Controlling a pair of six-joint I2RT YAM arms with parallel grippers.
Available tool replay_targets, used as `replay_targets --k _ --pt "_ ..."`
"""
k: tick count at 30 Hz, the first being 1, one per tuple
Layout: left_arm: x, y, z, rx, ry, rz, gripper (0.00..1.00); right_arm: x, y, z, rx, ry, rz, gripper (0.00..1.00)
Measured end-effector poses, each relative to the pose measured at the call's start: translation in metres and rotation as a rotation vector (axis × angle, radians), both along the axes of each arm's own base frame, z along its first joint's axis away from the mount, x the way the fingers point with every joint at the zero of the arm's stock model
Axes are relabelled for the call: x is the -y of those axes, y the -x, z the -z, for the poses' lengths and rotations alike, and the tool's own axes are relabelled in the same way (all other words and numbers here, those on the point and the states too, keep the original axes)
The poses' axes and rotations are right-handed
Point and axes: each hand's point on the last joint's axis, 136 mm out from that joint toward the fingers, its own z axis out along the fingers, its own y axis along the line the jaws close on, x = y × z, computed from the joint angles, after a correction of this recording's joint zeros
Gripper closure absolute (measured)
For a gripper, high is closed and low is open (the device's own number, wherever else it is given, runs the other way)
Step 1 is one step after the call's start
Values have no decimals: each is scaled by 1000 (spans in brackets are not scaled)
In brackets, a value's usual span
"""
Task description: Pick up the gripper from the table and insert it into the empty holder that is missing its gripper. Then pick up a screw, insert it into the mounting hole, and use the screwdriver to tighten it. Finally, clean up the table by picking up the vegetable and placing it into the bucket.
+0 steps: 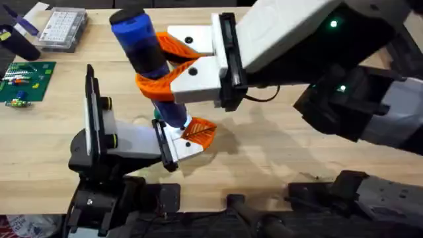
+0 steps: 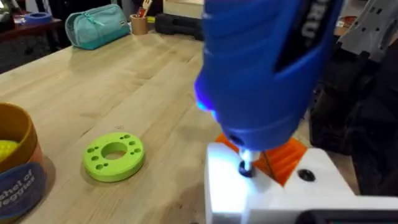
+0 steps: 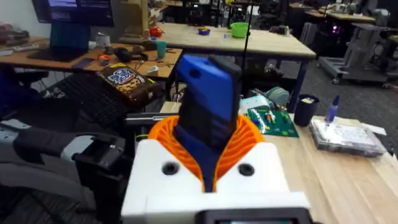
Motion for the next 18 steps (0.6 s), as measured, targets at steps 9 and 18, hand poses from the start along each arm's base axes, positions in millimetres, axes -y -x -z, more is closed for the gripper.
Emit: replay_targets --k 9,18 --pt "0 0 0 0 0 0 992 1 -3 2 -8 8 9 945" --pt "0 0 0 -1 0 0 992 2 -4 5 -16 14 11 945"
